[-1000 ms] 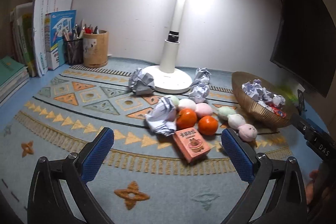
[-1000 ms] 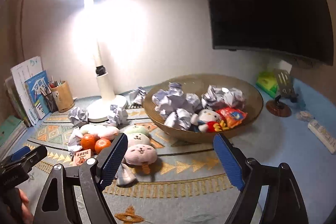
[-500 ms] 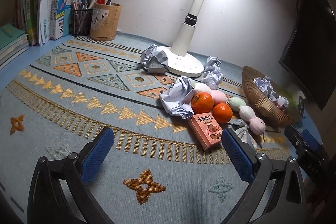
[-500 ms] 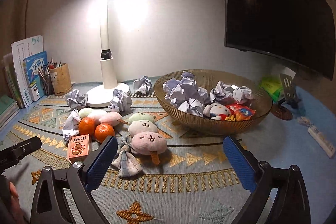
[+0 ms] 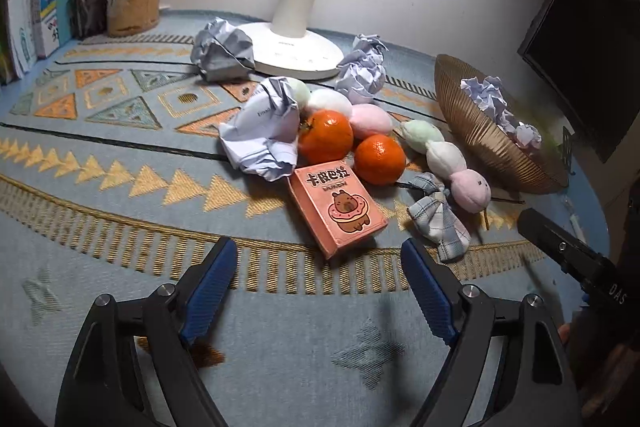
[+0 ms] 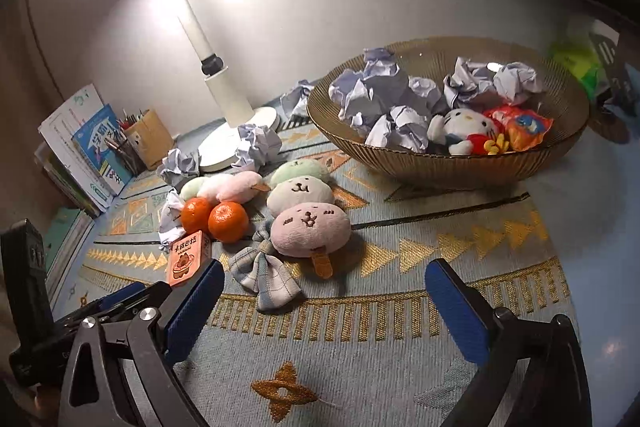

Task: Organize objects
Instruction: 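Grasp the pink snack box with the left gripper while the right gripper grasps the dango plush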

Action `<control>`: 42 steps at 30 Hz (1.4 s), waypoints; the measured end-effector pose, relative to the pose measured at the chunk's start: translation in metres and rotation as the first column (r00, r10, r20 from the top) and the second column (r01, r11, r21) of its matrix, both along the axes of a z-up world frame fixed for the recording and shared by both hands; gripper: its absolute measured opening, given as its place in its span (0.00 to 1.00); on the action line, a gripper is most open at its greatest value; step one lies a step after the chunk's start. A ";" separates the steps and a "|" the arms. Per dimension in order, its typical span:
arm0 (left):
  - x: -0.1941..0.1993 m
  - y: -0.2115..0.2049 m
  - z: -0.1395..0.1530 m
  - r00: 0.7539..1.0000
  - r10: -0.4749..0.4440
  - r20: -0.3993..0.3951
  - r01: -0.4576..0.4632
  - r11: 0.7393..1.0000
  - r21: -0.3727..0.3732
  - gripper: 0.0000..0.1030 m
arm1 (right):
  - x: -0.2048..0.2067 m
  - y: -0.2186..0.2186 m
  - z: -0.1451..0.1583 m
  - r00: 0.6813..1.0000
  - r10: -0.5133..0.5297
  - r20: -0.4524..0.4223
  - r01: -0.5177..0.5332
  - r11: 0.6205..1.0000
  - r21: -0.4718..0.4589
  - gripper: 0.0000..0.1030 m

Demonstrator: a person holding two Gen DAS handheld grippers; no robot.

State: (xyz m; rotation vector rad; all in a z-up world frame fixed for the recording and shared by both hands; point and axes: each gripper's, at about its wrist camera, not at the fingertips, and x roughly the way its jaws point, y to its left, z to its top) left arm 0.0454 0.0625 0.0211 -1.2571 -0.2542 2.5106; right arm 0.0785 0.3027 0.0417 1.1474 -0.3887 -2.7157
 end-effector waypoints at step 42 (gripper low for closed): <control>0.042 0.027 -0.004 0.982 -0.184 -0.032 0.171 0.957 -0.233 0.67 | 0.049 0.003 -0.021 0.989 0.020 0.145 -0.037 0.993 0.115 0.87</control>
